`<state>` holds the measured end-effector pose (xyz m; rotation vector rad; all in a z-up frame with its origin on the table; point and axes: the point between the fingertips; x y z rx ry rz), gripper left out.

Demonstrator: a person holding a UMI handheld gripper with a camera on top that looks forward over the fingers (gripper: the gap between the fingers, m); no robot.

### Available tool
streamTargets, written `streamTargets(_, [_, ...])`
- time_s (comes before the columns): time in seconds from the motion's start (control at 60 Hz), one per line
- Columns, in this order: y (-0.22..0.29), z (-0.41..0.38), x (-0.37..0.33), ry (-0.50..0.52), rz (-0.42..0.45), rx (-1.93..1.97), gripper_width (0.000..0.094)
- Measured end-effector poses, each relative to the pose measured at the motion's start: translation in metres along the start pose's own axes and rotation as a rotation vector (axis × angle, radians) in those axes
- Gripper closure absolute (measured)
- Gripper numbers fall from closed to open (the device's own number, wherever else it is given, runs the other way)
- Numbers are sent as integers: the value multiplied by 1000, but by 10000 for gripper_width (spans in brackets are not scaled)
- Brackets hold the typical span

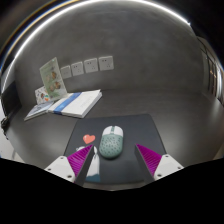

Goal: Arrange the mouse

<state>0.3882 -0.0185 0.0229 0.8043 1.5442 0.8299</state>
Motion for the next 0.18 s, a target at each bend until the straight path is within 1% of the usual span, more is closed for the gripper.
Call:
streamTargets(0.1, [-15,16,-50,-29,18,27,97])
streamTargets(0.183, [-40,41,-96,-99,13,45,95])
Point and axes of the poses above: the point between the fingertips, and its own axes, seen from behind it with the camera up: z to the right, y up, x forward, the way the camera looks, and after that the axes turned 3 degrees about z, right-handed
